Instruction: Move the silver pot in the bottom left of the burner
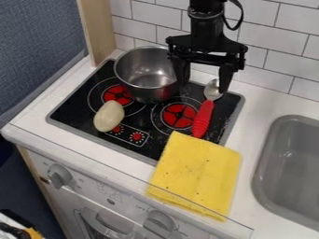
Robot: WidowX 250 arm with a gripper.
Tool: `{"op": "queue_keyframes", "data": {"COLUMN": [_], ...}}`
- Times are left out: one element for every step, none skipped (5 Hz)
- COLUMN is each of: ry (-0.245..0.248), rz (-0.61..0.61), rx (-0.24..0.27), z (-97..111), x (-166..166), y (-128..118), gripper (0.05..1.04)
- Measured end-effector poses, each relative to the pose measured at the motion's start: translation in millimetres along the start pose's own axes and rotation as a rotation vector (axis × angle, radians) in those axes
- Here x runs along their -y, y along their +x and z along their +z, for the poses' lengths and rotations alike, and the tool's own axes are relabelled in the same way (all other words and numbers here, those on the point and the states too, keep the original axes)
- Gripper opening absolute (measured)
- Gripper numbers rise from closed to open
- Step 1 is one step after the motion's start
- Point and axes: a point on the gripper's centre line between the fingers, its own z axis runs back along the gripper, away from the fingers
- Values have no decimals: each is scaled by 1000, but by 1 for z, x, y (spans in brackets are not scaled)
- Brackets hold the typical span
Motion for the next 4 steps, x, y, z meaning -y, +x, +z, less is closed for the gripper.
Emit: {"op": "queue_keyframes", "data": {"ry": [7,24,40,63], "rz": [-1,22,40,43], "rx": [-36,-30,-20,-28], "z": [-11,-8,-4,-7], "x": [0,-16,-36,-47], "y": [-4,8,22,32], "gripper": [999,999,999,999]}}
